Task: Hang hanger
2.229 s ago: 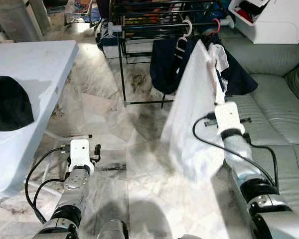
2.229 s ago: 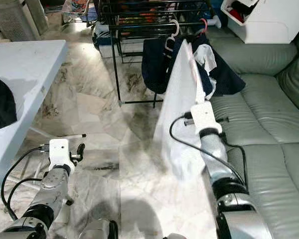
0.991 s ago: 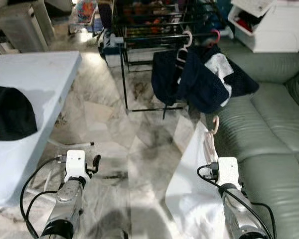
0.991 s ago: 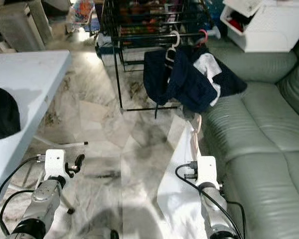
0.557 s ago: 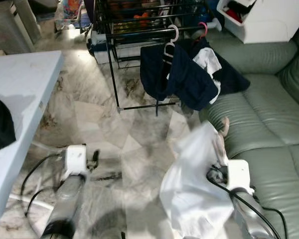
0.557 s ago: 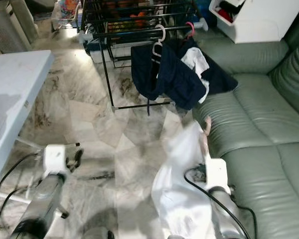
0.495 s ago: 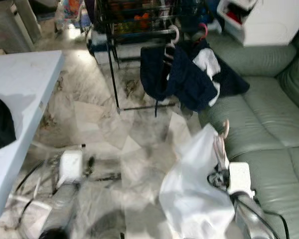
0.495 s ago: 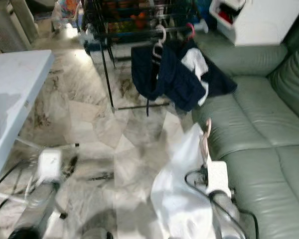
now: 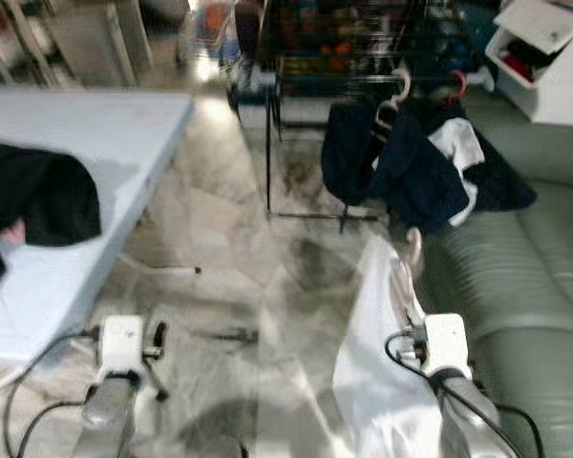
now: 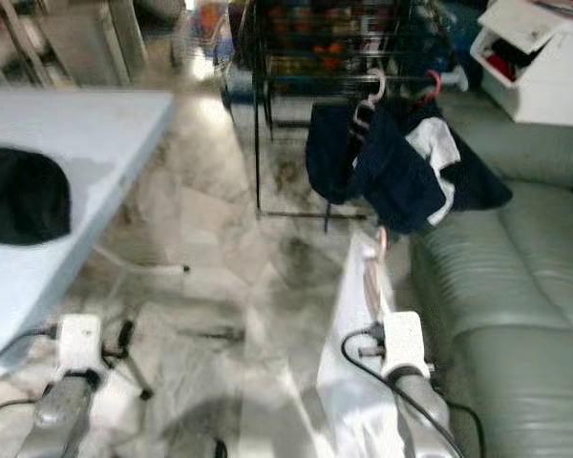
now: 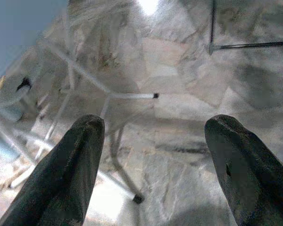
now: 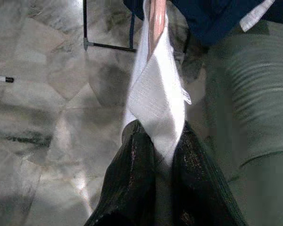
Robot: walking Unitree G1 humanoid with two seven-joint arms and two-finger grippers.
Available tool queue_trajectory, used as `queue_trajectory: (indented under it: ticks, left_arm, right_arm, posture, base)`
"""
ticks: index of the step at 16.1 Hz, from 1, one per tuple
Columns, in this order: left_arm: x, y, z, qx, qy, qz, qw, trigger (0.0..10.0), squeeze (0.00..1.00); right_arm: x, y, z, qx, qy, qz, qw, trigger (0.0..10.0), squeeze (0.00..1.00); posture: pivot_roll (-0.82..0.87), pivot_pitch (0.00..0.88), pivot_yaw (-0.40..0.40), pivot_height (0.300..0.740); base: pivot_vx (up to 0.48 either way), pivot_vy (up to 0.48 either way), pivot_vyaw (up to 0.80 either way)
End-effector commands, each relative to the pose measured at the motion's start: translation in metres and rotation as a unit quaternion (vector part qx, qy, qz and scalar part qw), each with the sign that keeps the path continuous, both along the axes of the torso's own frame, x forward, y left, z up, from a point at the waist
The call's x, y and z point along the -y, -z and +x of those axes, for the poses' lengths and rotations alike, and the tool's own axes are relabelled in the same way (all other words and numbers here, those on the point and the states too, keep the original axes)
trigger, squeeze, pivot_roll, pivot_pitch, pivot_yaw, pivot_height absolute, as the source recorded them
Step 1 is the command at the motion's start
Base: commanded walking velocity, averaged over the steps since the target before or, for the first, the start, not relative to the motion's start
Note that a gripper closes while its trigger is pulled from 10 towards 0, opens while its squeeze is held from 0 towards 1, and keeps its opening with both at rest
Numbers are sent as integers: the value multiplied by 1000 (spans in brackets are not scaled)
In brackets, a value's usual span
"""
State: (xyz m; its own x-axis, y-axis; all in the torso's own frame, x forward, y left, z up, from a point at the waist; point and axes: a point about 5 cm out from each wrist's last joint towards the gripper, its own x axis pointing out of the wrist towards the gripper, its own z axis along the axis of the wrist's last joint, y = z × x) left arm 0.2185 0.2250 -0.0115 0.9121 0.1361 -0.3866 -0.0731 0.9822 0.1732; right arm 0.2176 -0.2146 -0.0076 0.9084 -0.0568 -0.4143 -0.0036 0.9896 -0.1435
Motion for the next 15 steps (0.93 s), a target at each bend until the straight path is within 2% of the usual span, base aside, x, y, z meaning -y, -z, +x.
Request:
queue_trajectory:
  ticks: [1,2,5,7,9,11,15]
  left_arm:
    - [2,-5,5,6,9,3,1000,10000,0]
    - [5,-5,1,-4,18,-10,1000,10000,0]
    - [5,-5,-13,-14,56,-5,998,10000,0]
    - [0,-6,-15,-14,41,-12,999,10000,0]
    - [-2,-17,-13,9,34,-30,999,10000,0]
    - [-1,-24,-12,24,42,-35,998,10000,0]
    - [2,-24,-11,24,46,-44,998,10000,0]
  right_arm:
    - [6,-12,7,33,11,-6,999,10000,0]
    - [9,-13,5,39,25,-6,999,10000,0]
    - [17,-15,-3,48,54,-5,997,10000,0]
    - [20,-11,-13,41,69,1,997,10000,0]
    - [19,-11,-23,43,70,-4,997,10000,0]
    - [19,-18,-23,62,63,-8,996,10000,0]
    - [19,-40,-10,112,36,-43,992,10000,0]
  posture:
    - [-42,0,16,740]
    - [-42,0,12,740]
    - [-45,0,9,740]
    - [-47,0,12,740]
    - [-48,0,15,740]
    - [-53,0,21,740]
    - [-64,0,29,740]
  base:
    - [0,0,0]
    - [0,0,0]
    - [0,0,0]
    - [0,0,0]
    - [0,0,0]
    - [0,0,0]
    - [0,0,0]
